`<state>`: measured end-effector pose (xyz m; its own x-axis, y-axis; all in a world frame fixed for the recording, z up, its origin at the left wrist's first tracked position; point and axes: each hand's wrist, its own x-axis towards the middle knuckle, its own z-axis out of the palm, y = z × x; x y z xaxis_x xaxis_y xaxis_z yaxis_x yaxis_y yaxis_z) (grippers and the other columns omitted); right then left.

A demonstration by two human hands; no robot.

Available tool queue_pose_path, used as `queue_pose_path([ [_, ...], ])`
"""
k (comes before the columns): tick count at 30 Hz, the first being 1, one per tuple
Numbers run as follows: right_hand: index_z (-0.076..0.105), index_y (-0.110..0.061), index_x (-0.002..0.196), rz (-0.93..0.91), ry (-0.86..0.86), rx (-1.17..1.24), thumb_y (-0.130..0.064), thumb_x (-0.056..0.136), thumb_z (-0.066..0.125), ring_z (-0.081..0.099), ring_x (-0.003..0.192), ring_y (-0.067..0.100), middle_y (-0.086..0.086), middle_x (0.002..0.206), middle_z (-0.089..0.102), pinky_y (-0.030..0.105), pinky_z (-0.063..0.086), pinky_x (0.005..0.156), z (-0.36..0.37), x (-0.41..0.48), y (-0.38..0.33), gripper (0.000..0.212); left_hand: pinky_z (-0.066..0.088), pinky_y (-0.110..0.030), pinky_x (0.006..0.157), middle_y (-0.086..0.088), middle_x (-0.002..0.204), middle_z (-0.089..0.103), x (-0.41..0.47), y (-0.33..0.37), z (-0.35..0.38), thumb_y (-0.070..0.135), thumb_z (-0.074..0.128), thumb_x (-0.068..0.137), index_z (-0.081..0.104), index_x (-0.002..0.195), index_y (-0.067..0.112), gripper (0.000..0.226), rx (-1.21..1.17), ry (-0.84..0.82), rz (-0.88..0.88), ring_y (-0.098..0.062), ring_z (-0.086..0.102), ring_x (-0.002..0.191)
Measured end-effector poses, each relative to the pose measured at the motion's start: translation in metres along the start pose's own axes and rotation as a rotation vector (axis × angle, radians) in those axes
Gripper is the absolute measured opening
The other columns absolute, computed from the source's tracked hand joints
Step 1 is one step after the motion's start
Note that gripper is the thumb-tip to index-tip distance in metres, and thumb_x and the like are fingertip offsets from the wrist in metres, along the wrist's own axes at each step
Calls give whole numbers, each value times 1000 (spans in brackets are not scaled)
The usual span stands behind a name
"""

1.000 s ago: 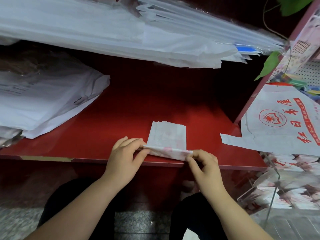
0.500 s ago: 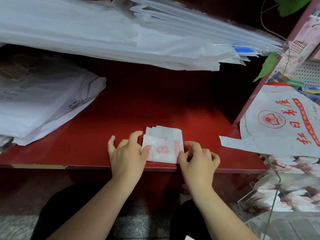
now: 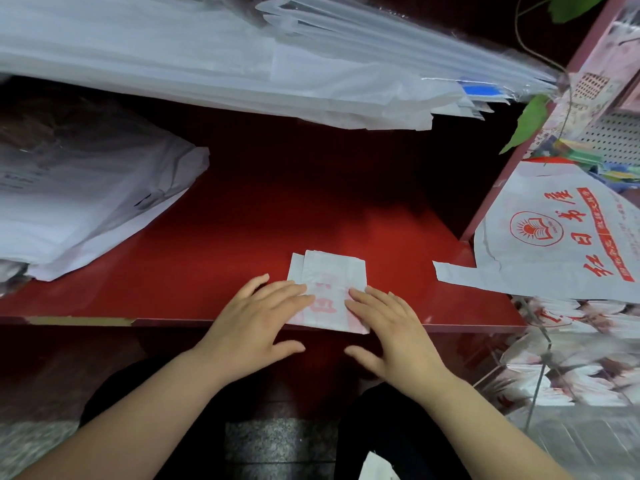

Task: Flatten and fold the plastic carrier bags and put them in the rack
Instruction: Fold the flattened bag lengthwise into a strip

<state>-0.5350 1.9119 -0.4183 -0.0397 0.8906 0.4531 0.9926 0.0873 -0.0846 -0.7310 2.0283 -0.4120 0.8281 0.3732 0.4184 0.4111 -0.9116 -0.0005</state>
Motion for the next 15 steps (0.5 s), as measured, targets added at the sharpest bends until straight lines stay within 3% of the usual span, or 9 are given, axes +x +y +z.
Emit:
queue_pose_path([
  [4, 68, -13, 98, 80, 93, 276, -26, 74, 51, 52, 102, 8, 1, 101, 70, 14, 31, 95, -10, -2, -1, 32, 25, -14, 89, 11, 94, 69, -2, 8, -5, 37, 45, 70, 47, 107, 31, 38, -271, 89, -84, -2, 50, 93],
  [7, 67, -30, 87, 266, 115, 538, -29, 73, 58, 54, 90, -10, -23, 83, 66, 6, 35, 84, -24, 4, -7, 16, 15, 4, 88, 38, 77, 61, 3, 16, -16, 27, 59, 75, 55, 92, 39, 22, -551, 234, -338, 12, 46, 93],
  [9, 59, -39, 81, 393, 129, 683, -21, 75, 64, 55, 75, -13, -28, 67, 62, 7, 38, 74, -28, 9, -9, 20, 18, -1, 94, 42, 73, 58, 8, 18, -21, 15, 70, 78, 51, 87, 41, 33, -718, 245, -509, 22, 45, 93],
  [11, 56, -39, 78, 496, 138, 719, -8, 80, 66, 54, 62, -7, -24, 59, 59, 13, 40, 69, -28, 14, -9, 33, 33, -8, 84, 20, 67, 65, 16, 17, -22, 13, 71, 77, 52, 97, 33, 33, -800, 209, -608, 7, 55, 85],
  [13, 53, -38, 77, 599, 153, 673, -8, 81, 65, 53, 58, -2, -23, 53, 57, 27, 40, 77, -25, 20, -11, 33, 41, -11, 70, 13, 72, 62, 27, 16, -23, 14, 70, 78, 51, 111, 25, 40, -845, 176, -728, -3, 58, 73],
  [15, 55, -34, 82, 670, 177, 609, -12, 82, 64, 53, 57, 3, -25, 50, 55, 35, 38, 86, -20, 27, -12, 24, 45, -21, 74, 11, 75, 61, 34, 15, -22, 15, 70, 79, 47, 123, 21, 51, -824, 177, -797, -13, 61, 75],
])
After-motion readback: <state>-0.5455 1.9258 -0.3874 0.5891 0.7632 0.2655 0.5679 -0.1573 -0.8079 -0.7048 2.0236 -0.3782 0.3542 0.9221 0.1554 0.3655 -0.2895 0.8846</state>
